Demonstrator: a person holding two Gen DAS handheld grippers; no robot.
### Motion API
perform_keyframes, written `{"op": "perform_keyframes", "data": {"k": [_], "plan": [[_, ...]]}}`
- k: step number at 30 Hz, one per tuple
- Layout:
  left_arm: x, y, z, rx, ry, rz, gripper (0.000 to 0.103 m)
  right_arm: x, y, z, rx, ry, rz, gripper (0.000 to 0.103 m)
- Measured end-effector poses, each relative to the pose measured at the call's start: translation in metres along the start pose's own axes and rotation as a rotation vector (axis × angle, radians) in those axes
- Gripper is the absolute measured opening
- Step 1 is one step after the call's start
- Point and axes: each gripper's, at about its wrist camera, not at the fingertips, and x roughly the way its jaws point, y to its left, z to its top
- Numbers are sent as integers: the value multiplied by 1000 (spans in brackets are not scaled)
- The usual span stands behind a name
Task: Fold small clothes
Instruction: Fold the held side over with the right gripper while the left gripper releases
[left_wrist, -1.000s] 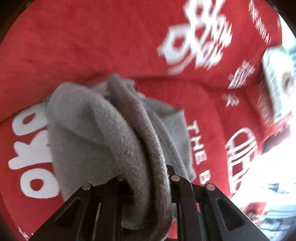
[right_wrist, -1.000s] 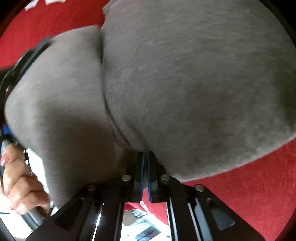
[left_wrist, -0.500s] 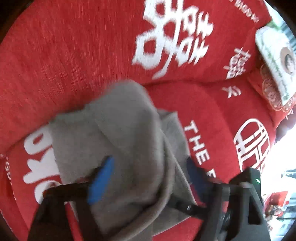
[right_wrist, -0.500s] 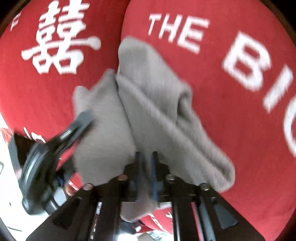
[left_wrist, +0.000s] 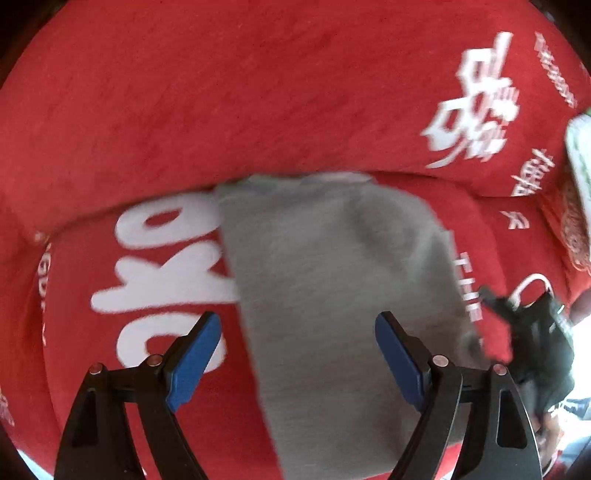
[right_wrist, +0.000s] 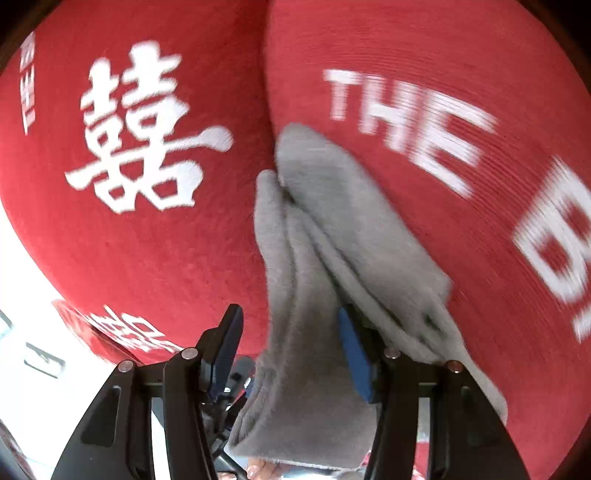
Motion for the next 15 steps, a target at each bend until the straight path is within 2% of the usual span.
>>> {"op": "perform_keyframes", "data": {"k": [3,4,5,7,8,9,11,13,15], "plan": [[19,16,-8,-15,53,29,86,35,26,13,-114,67,-133,57],[23,17,-10,-19,62,30,86,43,34,16,-155,89,-189,46],[27,19,-12,-22,68,25,86,53,44,17,-211,111,-257,17],[27,19,-15,-29,56,13,86,69,67,14,-355,140,-419,13],[24,17,-17,-27,41,10,86,73,80,10,-434,137,-468,13],[22,14,-18,-18,29,7,86,72,95,4,-512,128,-478,13],[18,5,-20,19,7,3,86,64,115,-4,-591,107,-449,12],[21,-4,-23,60,8,3,86,53,122,-5,-604,90,-431,12],[28,-13,-25,93,18,4,86,46,113,1,-585,71,-461,12]]}}
